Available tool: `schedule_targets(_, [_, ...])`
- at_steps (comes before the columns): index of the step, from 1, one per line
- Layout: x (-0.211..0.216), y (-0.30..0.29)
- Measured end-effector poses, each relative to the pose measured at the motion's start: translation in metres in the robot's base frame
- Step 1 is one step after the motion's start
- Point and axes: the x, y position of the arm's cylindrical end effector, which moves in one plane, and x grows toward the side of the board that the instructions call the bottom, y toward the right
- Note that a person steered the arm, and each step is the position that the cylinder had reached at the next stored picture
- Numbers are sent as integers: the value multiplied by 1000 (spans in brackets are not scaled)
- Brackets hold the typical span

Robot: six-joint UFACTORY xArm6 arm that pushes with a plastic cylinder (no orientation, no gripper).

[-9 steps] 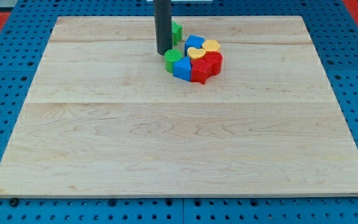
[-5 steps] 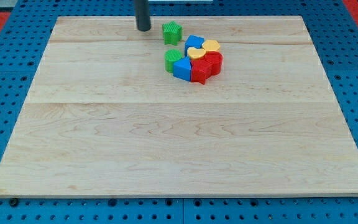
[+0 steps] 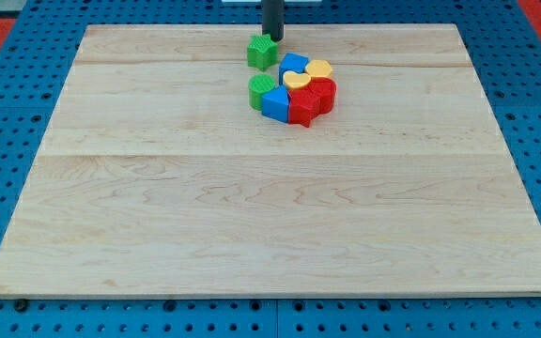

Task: Slide the green star a bit down

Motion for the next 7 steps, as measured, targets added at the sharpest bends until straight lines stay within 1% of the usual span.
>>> schedule_targets(2, [9, -1])
schedule_targets(5, [11, -10])
schedule_targets(7, [30, -10])
